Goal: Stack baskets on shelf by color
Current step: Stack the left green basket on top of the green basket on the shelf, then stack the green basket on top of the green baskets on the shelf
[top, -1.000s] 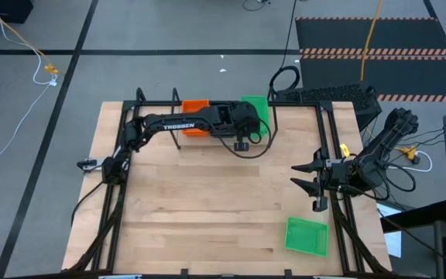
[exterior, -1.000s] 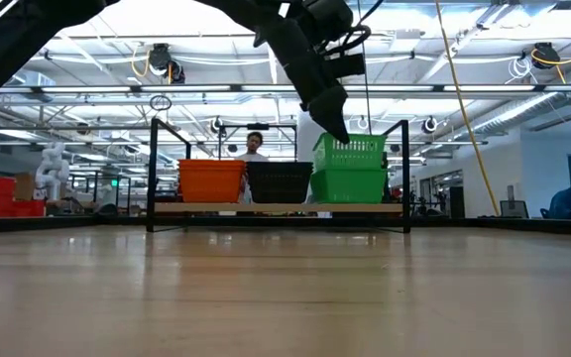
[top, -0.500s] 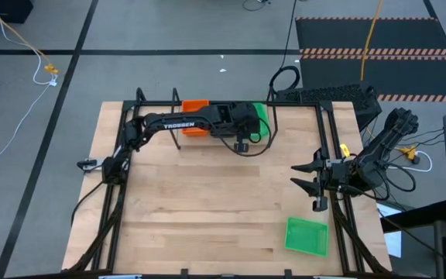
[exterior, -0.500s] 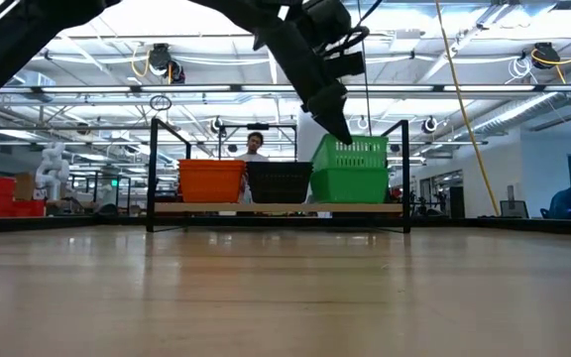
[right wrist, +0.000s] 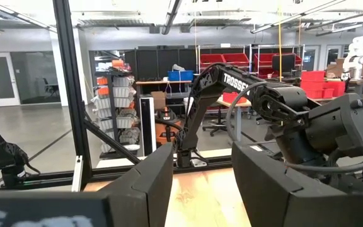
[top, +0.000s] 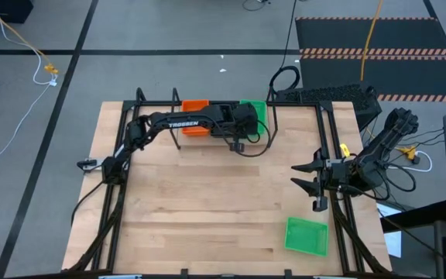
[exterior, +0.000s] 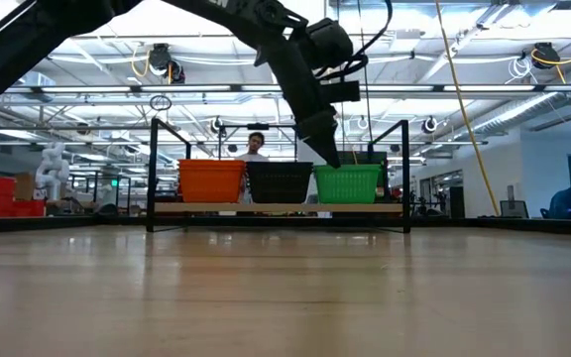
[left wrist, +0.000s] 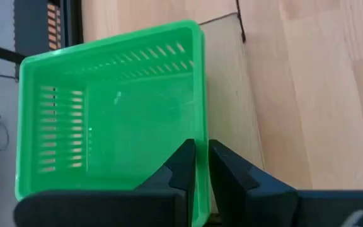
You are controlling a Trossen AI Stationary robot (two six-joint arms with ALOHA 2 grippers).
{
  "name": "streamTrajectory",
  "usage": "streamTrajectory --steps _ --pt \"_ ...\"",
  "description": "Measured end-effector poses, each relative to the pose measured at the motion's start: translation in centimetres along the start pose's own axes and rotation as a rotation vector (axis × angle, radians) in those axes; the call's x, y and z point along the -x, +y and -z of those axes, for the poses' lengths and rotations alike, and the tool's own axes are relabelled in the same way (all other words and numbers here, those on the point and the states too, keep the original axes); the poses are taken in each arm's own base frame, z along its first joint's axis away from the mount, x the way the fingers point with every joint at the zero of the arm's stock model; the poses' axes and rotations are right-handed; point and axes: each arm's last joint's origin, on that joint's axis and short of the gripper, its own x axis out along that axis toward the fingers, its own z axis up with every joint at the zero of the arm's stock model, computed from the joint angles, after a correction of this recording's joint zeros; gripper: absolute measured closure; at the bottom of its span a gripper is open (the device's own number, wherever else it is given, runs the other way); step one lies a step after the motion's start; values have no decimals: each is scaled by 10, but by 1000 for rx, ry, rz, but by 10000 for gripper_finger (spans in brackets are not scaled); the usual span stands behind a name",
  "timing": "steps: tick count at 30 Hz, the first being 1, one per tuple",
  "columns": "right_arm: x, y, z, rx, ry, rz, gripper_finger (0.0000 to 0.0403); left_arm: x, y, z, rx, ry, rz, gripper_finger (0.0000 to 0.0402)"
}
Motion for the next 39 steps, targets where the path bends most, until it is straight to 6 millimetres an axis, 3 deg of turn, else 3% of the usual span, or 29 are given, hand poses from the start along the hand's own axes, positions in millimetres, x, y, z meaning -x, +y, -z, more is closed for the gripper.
streamTrajectory --steps 9,16,21,27,33,39 --pt "0 0 0 2 0 0 248 1 -4 -5 17 -25 -8 354" --pt "0 0 1 18 7 -1 248 7 -32 -23 -14 -70 13 354" --pt "4 3 5 163 36 -41 248 16 -75 -42 -190 -128 93 355" --pt "11 13 4 258 4 -230 248 35 -141 -72 -386 -326 232 355" --pt "5 20 12 352 52 -86 248 64 -200 -104 -541 -646 287 355" --pt "-5 37 8 364 67 -85 248 54 -246 -102 -861 -875 242 355"
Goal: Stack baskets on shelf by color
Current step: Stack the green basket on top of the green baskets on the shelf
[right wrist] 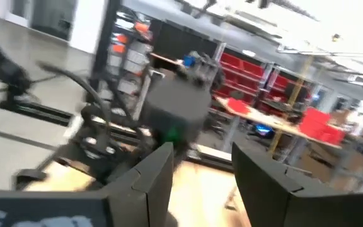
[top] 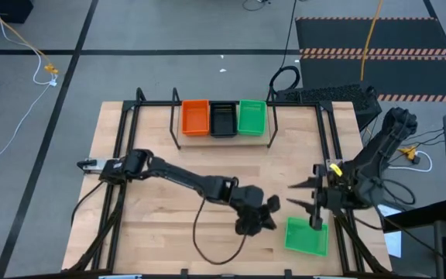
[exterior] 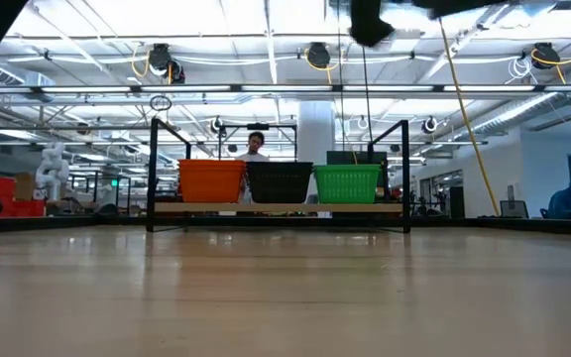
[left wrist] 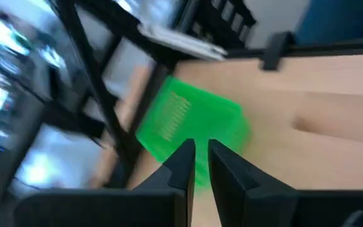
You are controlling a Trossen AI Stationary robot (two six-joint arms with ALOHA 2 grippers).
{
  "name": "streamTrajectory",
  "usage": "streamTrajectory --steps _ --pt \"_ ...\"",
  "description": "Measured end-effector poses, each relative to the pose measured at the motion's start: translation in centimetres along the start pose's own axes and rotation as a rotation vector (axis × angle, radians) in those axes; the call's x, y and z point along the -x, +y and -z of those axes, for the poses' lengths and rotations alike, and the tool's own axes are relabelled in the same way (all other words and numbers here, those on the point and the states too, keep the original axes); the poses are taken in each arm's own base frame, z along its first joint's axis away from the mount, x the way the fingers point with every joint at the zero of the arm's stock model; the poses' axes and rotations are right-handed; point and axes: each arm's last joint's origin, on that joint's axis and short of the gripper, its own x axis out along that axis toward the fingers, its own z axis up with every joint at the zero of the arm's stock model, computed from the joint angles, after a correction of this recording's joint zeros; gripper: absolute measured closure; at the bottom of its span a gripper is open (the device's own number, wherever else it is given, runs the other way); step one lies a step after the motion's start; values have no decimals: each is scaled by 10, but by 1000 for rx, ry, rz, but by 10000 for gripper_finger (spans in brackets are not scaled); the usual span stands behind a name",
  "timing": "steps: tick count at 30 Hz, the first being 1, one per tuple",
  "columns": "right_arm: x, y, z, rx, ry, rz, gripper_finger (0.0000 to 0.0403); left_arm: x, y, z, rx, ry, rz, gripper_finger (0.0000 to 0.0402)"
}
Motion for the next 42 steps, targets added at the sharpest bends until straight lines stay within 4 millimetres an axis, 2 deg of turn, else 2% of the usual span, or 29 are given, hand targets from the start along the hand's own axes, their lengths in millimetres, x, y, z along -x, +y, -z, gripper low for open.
streamTrajectory --steps 3,6,11,14,22,28,32,39,42 --pt "-1 5 -1 -1 5 -8 248 -17 -16 10 -60 -23 -79 343" --pt "0 8 1 -5 25 20 248 -32 -28 27 -85 25 -114 309" --pt "1 9 3 -44 57 87 248 -47 -37 43 -168 64 -141 248" --pt "0 11 4 -63 60 89 248 -61 -43 48 -174 53 -154 225" --pt "-1 13 5 -89 63 88 248 -101 -44 61 -168 57 -161 216" --pt "-1 14 5 -101 62 87 248 -106 -36 59 -174 130 -62 215" --pt "-1 14 5 -102 62 85 248 -104 -37 63 -153 201 5 240" --pt "0 14 5 -146 60 85 248 -104 -39 64 -145 233 12 369" --pt "1 15 5 -150 58 78 248 -104 -37 63 -91 244 -17 388"
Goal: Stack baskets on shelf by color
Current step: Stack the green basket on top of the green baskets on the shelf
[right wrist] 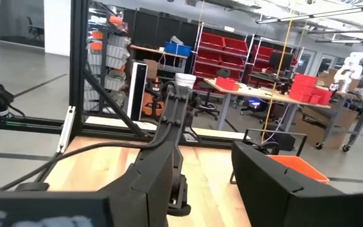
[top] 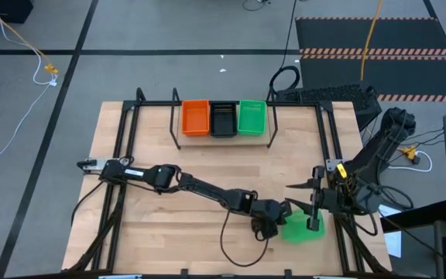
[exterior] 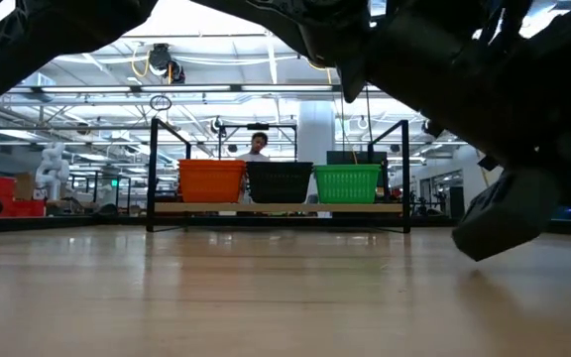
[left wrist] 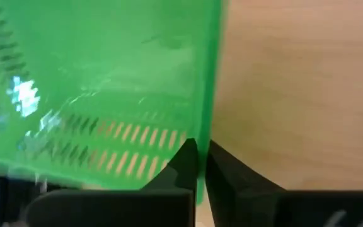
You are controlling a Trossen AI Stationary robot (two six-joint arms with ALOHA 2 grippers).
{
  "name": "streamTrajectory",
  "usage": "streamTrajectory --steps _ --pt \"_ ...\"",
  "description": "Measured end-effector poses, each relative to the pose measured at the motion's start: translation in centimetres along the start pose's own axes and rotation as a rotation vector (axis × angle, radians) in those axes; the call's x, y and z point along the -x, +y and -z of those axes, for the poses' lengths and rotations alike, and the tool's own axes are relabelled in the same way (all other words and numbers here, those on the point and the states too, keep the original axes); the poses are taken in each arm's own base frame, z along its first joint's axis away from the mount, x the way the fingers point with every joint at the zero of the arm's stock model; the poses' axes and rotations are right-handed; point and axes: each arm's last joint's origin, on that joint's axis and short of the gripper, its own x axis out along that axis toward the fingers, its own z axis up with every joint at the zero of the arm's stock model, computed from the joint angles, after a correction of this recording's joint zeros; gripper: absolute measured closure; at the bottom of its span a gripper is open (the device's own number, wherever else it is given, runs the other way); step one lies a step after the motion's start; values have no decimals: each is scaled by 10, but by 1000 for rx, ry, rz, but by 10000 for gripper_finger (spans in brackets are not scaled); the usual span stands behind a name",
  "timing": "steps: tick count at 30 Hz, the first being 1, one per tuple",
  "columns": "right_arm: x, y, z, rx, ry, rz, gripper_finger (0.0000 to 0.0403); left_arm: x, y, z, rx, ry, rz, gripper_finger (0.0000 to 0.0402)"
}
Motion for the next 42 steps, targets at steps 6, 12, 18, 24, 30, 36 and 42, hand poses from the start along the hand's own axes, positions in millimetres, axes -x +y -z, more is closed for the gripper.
streamTrajectory --steps 6,12,18,24,30,36,42 --pt "6 3 -1 -1 -6 -10 248 21 13 -15 296 158 -73 381" --pt "17 2 -7 -17 11 148 248 84 42 -39 507 330 -71 392" --pt "30 0 -8 -44 53 293 248 167 69 -40 677 598 -125 394" --pt "32 0 -12 -70 42 262 248 260 107 -7 831 758 -211 389" --pt "31 -2 -15 -63 42 269 248 304 143 72 1024 760 -271 394" --pt "29 -4 -17 -22 49 282 248 292 157 150 1199 713 -338 394" --pt "27 -5 -17 -13 52 296 248 260 149 174 1237 715 -297 391"
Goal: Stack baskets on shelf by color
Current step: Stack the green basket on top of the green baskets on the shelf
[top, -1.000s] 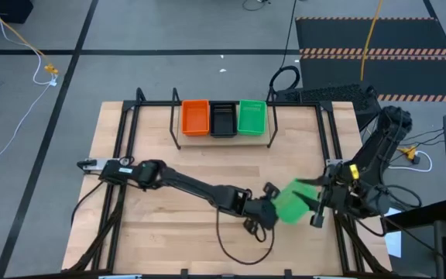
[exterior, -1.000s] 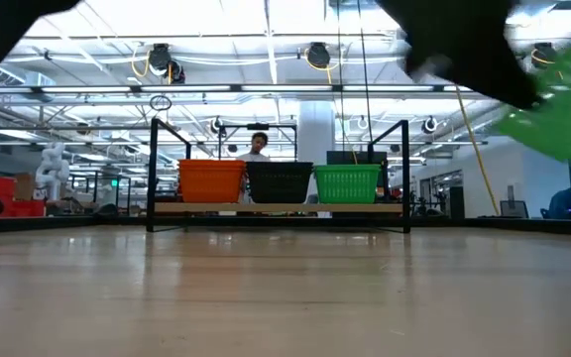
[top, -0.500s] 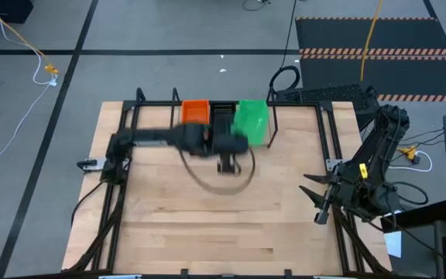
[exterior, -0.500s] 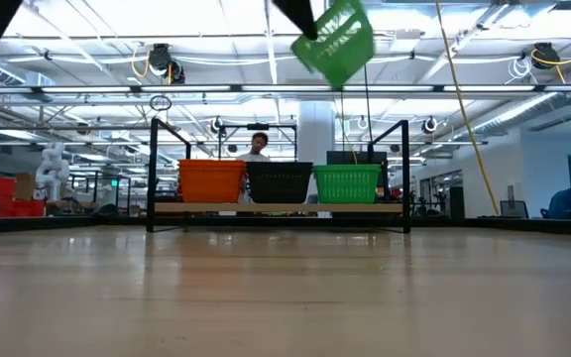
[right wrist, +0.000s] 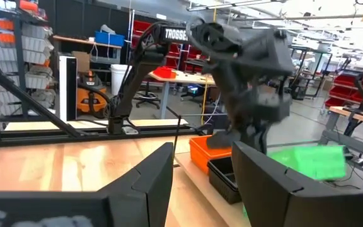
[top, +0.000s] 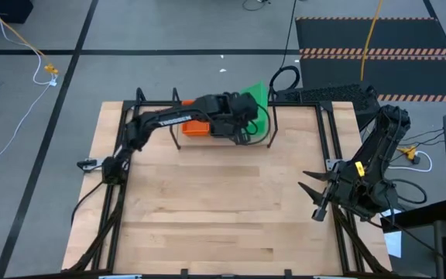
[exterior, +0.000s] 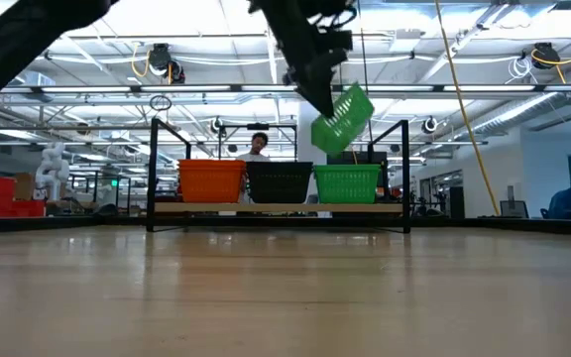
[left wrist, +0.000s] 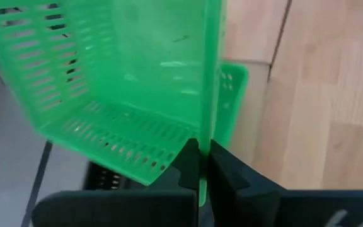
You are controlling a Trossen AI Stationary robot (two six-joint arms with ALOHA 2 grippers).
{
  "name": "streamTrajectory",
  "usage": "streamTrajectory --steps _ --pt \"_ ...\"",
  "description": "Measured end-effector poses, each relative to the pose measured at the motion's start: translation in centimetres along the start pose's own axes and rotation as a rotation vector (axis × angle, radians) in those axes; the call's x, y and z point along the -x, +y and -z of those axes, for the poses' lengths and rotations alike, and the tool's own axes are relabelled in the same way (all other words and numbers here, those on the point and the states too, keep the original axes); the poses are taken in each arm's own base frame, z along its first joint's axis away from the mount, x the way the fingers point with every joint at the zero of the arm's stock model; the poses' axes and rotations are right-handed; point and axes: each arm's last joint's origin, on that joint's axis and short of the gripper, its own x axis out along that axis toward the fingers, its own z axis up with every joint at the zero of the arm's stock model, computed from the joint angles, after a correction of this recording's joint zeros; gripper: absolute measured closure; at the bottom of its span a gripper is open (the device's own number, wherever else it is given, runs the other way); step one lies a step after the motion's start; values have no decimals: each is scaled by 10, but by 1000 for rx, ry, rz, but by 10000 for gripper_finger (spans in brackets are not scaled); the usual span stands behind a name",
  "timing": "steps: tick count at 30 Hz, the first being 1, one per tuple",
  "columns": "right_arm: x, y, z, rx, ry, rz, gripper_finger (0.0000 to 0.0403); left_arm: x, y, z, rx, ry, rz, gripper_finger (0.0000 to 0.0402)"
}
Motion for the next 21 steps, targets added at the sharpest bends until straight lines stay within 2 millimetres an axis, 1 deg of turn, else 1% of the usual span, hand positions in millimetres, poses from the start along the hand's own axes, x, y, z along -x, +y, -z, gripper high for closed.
streamTrajectory --steps 3,6,11,18,21 --pt "0 0 0 0 5 11 248 -15 -7 4 -6 45 12 392" --pt "0 -1 0 -3 8 18 248 -23 -10 8 -20 88 18 394" --pt "0 0 0 -18 8 19 248 -24 -12 8 -18 90 17 384" --pt "0 0 0 -21 8 19 248 -24 -12 8 -36 91 15 386" --pt "0 0 0 -21 8 19 248 -24 -12 8 -47 90 15 374"
